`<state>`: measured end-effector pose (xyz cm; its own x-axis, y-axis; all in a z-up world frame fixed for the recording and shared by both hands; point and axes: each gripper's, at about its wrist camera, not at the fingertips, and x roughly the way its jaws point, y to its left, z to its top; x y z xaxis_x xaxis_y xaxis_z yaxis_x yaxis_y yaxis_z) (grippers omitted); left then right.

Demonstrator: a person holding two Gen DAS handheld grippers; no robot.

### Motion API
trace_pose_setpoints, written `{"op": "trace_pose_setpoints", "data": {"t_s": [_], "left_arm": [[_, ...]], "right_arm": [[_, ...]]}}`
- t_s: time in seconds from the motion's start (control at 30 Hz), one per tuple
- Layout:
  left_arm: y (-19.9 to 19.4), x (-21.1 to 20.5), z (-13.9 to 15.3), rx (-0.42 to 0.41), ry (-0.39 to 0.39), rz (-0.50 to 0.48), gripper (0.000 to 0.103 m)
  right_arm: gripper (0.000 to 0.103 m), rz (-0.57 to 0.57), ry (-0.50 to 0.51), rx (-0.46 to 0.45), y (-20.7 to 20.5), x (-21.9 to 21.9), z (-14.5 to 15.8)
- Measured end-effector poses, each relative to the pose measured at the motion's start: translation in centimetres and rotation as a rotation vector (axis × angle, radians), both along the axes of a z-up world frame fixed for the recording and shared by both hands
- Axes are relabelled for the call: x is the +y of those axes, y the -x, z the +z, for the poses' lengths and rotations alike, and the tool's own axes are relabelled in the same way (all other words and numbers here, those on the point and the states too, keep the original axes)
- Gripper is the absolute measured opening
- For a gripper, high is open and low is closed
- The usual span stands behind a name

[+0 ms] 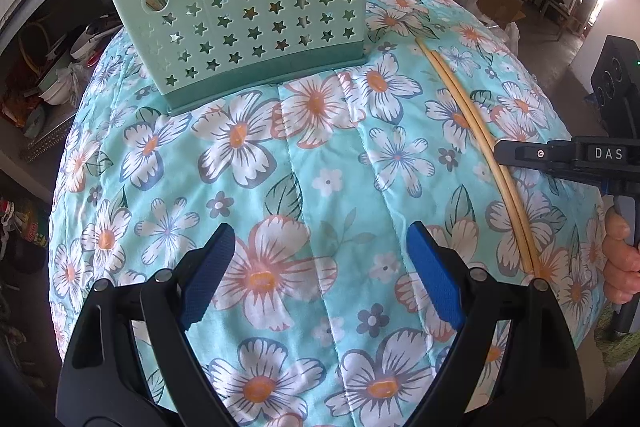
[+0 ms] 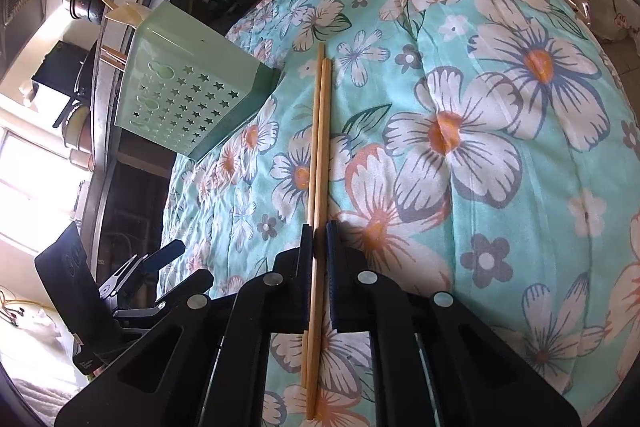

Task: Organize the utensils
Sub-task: 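Move both tools down to the last two chopsticks on the quilt, then close the left tool on a chopstick while the right tool grasps the other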

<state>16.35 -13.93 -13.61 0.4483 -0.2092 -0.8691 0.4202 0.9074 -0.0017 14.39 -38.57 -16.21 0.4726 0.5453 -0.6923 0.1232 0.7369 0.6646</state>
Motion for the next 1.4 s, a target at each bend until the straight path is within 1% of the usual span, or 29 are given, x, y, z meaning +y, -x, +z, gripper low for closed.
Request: {"op": "trace_pose_setpoints", "data": {"t_s": [0.3,0.5,0.6,0.7,0.77,0.8,0.83,0.87,0.93,0.97,1.0,1.07,1.13,1.2,1.3,1.4], "left_arm": [[0.0,-0.1,0.0,-0.005,-0.005,-0.011,0.084],[-0.1,-0.2,0.1,-0.012,-0.002,-0.015,0.084],[-0.4,-0.4,0.6,-0.022,0.031,-0.016,0.084],[-0.8,-0.9,1.5,-0.010,0.119,-0.045,0.083],[-1.0,-1.9,1.9,-0.004,0.156,-0.086,0.075],[-1.1,-2.5,2.0,0.002,0.170,-0.103,0.073],[-1.2,-3.2,2.1,0.016,0.189,-0.122,0.069],[-1.3,-3.9,2.0,0.036,0.210,-0.139,0.064],[-1.6,-5.3,1.8,0.083,0.248,-0.171,0.060],[-1.8,-6.0,1.5,0.106,0.262,-0.186,0.056],[-1.8,-6.9,1.2,0.125,0.269,-0.198,0.054],[-2.1,-8.5,0.5,0.163,0.258,-0.219,0.046],[-2.1,-9.9,-0.3,0.198,0.246,-0.235,0.041],[-2.4,-11.0,-1.3,0.224,0.213,-0.227,0.039],[-2.4,-11.7,-1.7,0.202,0.179,-0.207,0.034],[-2.5,-11.9,-1.9,0.193,0.154,-0.174,0.021]], "right_arm": [[0.007,-0.020,0.002,-0.002,0.5,-0.6,0.2],[0.007,-0.056,0.018,-0.004,1.3,-2.0,0.6],[0.007,-0.079,0.016,-0.001,1.9,-2.8,0.6],[0.007,-0.099,0.003,-0.002,2.6,-3.4,0.3],[0.007,-0.106,-0.008,-0.002,2.8,-3.5,0.1],[0.007,-0.108,-0.013,-0.002,2.9,-3.5,0.0],[0.007,-0.108,-0.015,-0.004,2.9,-3.5,-0.1],[0.007,-0.108,-0.016,-0.005,3.0,-3.6,-0.1],[0.007,-0.105,-0.016,-0.007,3.0,-3.6,-0.1],[0.007,-0.105,-0.019,-0.007,3.0,-3.5,-0.1],[0.007,-0.105,-0.023,-0.007,3.0,-3.6,-0.2],[0.007,-0.106,-0.031,-0.008,3.0,-3.6,-0.3],[0.007,-0.107,-0.038,-0.009,3.0,-3.7,-0.4],[0.007,-0.108,-0.041,-0.010,3.0,-3.8,-0.4],[0.007,-0.110,-0.049,-0.011,3.1,-3.9,-0.5],[0.007,-0.114,-0.055,-0.011,3.1,-3.9,-0.6]]}}
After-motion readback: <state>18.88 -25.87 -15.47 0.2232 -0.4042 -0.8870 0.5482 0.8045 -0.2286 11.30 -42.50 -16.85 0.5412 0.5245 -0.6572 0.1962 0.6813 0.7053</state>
